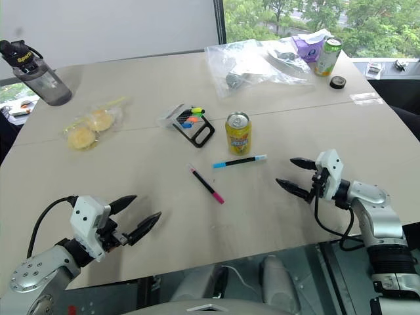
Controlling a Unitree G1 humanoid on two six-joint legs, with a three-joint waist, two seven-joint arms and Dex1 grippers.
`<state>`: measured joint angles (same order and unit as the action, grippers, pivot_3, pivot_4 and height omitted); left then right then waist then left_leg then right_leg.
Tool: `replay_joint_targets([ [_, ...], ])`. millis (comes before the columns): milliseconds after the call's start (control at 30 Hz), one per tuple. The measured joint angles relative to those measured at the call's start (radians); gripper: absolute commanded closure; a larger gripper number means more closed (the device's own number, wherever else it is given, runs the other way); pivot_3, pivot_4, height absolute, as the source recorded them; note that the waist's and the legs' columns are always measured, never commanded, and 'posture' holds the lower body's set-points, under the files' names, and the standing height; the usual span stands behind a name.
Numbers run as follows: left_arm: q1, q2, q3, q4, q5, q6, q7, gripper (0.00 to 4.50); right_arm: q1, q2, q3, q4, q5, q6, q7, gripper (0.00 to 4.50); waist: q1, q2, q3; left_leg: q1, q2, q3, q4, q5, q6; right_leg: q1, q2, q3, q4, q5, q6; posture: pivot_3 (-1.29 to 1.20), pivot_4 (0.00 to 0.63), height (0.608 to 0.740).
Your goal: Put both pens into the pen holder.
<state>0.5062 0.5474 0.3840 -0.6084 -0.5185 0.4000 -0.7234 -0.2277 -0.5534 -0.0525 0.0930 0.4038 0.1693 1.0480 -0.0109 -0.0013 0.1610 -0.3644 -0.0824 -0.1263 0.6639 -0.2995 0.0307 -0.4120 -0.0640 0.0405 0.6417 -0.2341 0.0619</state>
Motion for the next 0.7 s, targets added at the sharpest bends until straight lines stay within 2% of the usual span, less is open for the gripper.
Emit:
replay_joint_targets([
  [133,0.007,0.036,0.066,-0.013,-0.135,0.014,-0.087,0.0,-0.064,0.058,0.044,-0.017,-0.044,0.011,-0.077,0.06,-0.002,0.0,0.0,0.0,0.0,0.0,0.0,0.0,0.0,-0.001,0.0,0.0,0.0,0.0,0.0,0.0,0.15,0.74],
  [367,-0.082,0.172,0.193,-0.016,-0.235,0.036,-0.128,0.0,-0.203,0.185,0.105,-0.02,-0.068,0.126,-0.211,0.06,0.0,0.0,0.0,-0.001,-0.001,-0.001,0.0,0.0,0.0,-0.001,0.0,-0.001,0.001,0.0,0.0,0.0,0.15,0.74],
  [700,-0.132,0.252,0.243,-0.05,-0.348,0.098,-0.149,0.0,-0.353,0.335,0.157,0.134,-0.166,0.096,-0.345,0.06,-0.01,0.0,0.0,0.0,0.0,0.003,-0.005,0.0,-0.001,-0.005,0.002,0.0,0.001,0.0,0.0,0.0,0.15,0.74],
])
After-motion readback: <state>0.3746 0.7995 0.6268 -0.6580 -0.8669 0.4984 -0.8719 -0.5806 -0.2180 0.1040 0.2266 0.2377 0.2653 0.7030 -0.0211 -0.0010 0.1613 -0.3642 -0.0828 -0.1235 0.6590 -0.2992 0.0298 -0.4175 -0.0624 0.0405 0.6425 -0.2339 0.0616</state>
